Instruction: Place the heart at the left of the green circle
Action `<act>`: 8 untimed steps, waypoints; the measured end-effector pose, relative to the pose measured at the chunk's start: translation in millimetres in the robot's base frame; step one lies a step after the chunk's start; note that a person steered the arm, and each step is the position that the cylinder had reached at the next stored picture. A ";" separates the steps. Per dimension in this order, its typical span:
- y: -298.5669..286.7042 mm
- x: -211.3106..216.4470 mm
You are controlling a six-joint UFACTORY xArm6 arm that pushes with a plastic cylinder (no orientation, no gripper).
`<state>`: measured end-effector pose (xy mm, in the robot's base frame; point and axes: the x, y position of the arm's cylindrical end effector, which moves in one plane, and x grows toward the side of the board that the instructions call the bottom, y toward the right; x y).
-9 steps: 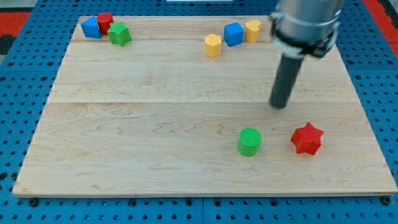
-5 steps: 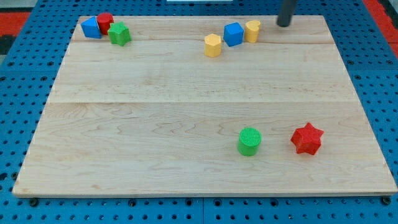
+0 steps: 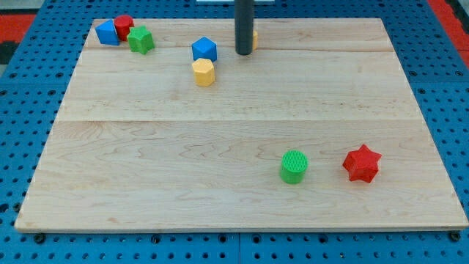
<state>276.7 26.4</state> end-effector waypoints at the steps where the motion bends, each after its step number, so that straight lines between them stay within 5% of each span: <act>1: 29.4 -8.9; 2: 53.6 -41.7; 3: 15.7 -50.1; 7: -117.0 103.3; 8: -101.9 94.8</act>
<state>371.6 -75.5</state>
